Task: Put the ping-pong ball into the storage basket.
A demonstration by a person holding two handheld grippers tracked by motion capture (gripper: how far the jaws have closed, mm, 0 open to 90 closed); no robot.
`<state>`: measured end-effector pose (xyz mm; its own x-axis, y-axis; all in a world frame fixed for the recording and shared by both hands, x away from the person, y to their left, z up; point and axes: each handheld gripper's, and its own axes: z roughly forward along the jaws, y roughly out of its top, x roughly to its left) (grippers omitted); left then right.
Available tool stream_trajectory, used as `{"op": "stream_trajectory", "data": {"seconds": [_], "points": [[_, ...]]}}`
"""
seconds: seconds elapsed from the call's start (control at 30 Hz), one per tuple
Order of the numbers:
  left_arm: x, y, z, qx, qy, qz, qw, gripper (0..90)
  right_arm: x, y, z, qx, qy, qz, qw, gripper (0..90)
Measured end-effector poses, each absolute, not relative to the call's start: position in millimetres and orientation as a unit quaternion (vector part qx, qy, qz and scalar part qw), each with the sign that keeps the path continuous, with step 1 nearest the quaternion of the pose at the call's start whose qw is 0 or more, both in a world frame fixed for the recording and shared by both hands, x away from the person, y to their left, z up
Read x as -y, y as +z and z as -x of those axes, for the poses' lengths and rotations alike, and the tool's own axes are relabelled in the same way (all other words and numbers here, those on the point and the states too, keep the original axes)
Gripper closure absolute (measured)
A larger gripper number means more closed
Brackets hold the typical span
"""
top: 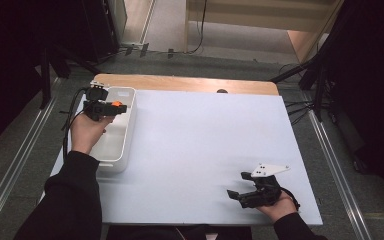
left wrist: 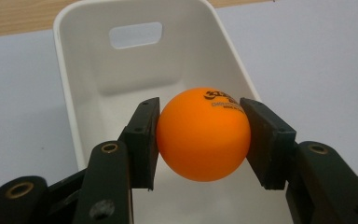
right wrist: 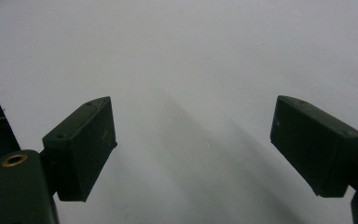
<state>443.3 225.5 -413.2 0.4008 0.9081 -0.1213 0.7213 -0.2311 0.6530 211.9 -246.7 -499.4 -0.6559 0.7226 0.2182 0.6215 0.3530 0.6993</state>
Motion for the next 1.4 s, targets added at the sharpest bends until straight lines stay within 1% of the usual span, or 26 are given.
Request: {"op": "stream_trajectory", "data": {"seconds": [0.37, 0.5, 0.53, 0.73, 0.8, 0.83, 1.4], "points": [[-225, -415, -444, -0.530, 0.139, -0.773, 0.320, 50.1, 246, -499, -212, -0.820, 0.395, -0.409, 0.065, 12.6], [-226, -407, -442, -0.524, 0.137, -0.769, 0.341, 40.7, 246, -499, -212, -0.820, 0.395, -0.408, 0.065, 12.7], [-229, -404, -441, -0.525, 0.121, -0.762, 0.359, 37.9, 246, -499, -212, -0.821, 0.397, -0.406, 0.065, 12.7], [-230, -397, -438, -0.518, 0.118, -0.760, 0.374, 34.7, 246, -499, -212, -0.821, 0.396, -0.406, 0.064, 12.7], [-229, -394, -437, -0.513, 0.113, -0.765, 0.373, 33.8, 246, -499, -212, -0.821, 0.396, -0.405, 0.065, 12.7], [-227, -391, -436, -0.507, 0.115, -0.770, 0.370, 31.9, 246, -499, -212, -0.822, 0.396, -0.405, 0.065, 12.7], [-207, -379, -422, -0.459, 0.083, -0.800, 0.377, 31.7, 245, -499, -212, -0.822, 0.396, -0.404, 0.064, 12.7]]}}
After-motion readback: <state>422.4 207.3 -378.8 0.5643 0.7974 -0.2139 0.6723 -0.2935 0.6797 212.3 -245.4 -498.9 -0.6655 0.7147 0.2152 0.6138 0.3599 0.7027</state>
